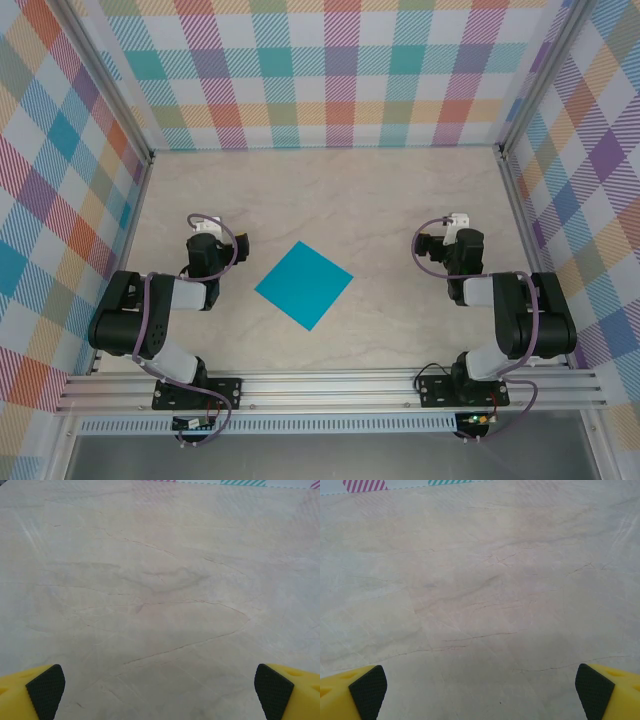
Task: Fold a paper plane with a square sheet of paper (pick it up from the middle)
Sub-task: Rotate the square sheet of paper at the center of the table.
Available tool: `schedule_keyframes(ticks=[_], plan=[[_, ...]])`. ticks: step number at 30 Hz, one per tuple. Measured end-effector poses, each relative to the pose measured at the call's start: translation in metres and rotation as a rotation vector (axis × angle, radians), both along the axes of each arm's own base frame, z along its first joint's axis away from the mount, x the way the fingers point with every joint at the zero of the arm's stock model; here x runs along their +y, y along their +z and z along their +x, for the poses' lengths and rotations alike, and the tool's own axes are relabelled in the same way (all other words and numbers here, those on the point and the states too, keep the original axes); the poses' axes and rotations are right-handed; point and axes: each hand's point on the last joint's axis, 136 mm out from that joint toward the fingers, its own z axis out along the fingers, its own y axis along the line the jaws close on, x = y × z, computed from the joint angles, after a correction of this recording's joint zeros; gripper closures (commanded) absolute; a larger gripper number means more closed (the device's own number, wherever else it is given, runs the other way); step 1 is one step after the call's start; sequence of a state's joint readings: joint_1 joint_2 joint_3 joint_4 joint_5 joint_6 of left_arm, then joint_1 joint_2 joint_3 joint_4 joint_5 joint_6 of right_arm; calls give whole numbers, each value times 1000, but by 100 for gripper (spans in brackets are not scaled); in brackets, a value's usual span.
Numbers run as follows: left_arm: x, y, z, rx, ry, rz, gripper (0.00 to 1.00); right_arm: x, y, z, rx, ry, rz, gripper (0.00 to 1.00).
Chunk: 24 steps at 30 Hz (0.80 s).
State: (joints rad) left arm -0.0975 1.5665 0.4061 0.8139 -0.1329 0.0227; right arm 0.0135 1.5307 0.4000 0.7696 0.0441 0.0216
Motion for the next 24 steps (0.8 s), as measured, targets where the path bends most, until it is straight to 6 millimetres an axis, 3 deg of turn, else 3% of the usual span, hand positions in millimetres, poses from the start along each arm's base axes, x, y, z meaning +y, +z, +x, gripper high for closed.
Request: schedule_keyframes(ticks=[24], plan=[[-3,0,0,1,-19,-7,0,0,0,0,0,0,0,0]])
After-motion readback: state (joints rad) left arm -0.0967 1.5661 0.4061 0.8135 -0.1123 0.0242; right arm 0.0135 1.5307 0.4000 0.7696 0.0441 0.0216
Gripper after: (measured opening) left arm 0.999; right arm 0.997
